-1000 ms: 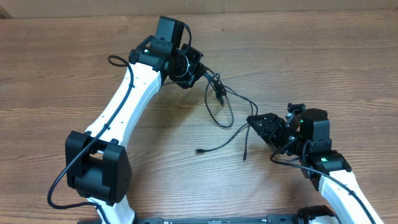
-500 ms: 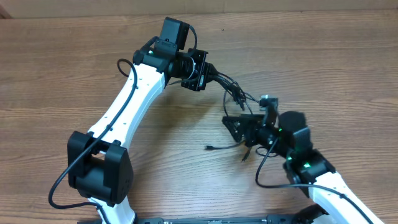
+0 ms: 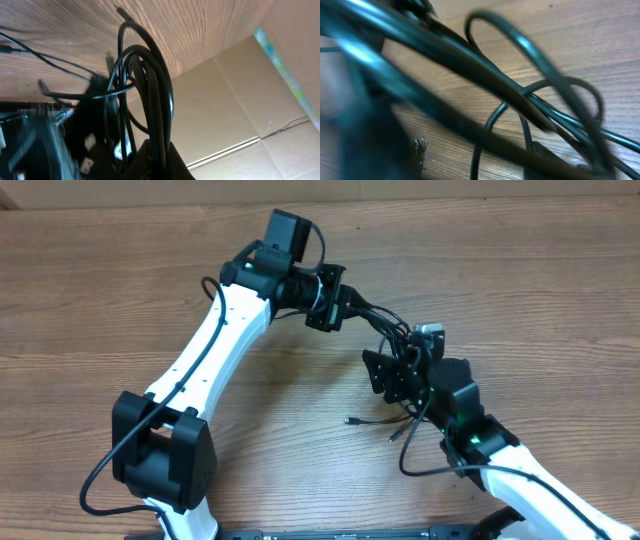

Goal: Untangle cables

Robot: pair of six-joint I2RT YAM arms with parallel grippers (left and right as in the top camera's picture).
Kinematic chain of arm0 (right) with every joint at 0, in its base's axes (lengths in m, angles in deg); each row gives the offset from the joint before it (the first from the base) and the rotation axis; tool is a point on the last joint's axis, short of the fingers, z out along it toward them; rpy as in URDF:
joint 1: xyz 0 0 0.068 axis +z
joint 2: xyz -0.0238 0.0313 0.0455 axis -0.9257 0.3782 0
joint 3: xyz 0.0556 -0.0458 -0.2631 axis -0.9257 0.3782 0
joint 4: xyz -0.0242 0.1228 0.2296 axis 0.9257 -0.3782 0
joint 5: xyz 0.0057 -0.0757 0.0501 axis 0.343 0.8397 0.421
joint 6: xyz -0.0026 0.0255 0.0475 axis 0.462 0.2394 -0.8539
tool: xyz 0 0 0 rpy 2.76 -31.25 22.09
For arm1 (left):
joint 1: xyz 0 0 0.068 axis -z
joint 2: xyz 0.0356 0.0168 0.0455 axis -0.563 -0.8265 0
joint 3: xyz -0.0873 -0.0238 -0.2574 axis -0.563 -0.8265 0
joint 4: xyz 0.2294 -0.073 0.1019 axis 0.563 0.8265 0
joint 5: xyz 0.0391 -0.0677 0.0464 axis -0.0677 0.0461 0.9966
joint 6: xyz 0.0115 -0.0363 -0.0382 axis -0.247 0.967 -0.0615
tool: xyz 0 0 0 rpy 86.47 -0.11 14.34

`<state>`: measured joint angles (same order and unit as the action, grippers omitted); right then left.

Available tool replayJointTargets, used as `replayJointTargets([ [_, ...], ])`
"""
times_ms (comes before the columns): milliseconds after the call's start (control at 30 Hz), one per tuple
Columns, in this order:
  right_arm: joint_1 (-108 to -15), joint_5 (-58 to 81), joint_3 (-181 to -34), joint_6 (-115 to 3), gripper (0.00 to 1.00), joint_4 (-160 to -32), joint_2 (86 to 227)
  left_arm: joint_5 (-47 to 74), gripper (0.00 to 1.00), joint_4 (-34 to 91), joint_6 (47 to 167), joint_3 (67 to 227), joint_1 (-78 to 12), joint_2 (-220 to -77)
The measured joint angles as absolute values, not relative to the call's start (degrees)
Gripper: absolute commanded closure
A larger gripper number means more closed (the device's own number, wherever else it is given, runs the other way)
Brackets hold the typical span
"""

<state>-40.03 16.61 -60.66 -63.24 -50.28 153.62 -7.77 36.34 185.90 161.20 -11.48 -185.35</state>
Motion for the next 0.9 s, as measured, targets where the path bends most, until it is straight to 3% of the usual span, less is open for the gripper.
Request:
replayJointTargets([
  [67, -39.9, 17.1, -60.7, -63.1, 0.48, -48.7, 156.1, -8.1, 0.96, 35.8, 186.1, 161.2, -11.0, -185.3],
  [300, -39.9, 13.7, -60.7, -63.4, 0.95, -46.5, 159.2, -6.7, 0.96, 33.5, 187.6, 161.2, -11.0, -185.3],
  [633, -40.0, -3.2, -61.7, -64.5, 0.96, -50.5, 159.2, 2.6, 0.96, 31.3, 188.9, 161.2, -11.1, -185.3],
  [900, -39.9, -10.0, -62.3, -64.7, 0.96, -65.0, 159.2, 9.2, 0.96, 27.0, 189.1, 161.2, -15.5, -185.3],
])
